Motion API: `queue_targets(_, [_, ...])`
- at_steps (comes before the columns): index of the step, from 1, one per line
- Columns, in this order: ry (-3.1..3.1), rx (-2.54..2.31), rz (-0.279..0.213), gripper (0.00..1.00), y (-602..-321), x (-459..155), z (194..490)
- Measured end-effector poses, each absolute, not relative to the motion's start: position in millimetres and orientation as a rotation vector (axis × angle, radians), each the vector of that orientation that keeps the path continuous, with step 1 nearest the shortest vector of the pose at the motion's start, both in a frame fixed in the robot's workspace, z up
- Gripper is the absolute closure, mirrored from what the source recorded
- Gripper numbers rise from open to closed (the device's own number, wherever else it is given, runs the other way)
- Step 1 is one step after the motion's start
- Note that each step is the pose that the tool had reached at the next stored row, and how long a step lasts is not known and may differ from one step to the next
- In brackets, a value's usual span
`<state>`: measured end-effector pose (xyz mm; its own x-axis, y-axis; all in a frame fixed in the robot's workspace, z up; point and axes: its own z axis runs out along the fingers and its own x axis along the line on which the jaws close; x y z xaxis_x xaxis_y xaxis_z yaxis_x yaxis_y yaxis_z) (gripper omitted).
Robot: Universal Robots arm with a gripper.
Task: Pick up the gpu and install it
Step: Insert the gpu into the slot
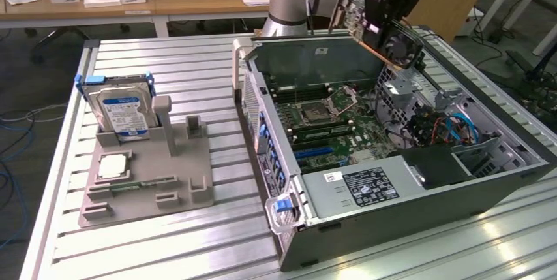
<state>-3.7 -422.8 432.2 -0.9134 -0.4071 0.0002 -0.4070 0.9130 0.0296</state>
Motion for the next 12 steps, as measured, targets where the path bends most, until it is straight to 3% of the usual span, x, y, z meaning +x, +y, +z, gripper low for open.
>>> queue_targets(12, [-2.998, 0.907, -0.044, 0.72, -422.8, -3.8, 432.2])
